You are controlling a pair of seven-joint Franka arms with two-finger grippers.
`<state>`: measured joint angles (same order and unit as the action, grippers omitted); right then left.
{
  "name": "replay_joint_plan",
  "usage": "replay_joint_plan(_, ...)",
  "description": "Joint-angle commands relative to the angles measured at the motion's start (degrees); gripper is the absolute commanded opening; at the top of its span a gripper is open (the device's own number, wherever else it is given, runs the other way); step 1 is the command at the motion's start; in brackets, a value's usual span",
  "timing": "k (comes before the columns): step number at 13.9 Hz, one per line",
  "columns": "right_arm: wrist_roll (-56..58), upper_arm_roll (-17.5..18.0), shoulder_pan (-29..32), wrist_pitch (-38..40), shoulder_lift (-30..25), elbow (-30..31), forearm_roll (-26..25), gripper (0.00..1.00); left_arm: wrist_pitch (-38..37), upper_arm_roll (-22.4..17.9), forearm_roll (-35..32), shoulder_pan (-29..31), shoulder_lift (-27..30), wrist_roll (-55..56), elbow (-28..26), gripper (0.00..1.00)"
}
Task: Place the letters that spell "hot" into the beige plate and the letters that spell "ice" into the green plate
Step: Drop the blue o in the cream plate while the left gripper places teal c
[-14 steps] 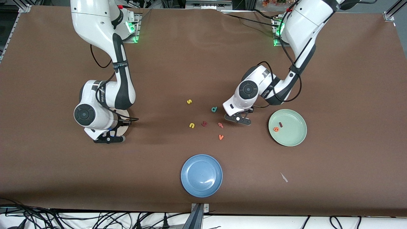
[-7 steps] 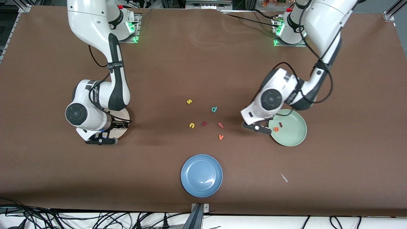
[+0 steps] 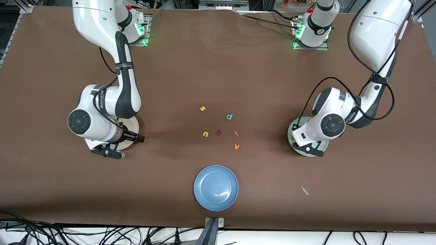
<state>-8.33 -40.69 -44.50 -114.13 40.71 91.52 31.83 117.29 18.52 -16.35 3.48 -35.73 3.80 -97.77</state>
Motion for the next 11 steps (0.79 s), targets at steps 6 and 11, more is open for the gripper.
replay_joint_plan(6,0.33,4.70,8.95,7.61,-3.34,-3.98,0.34,1.00,-1.09,0.46,-2.37,3.46,-0.31,-1.51,-0.58,1.00)
replay_joint_plan(11,2.35,23.03,23.05,6.46,-16.34,-0.21,-24.34,1.00,-4.16,1.60,-1.41,3.38,2.85,-1.16,0.38,1.00)
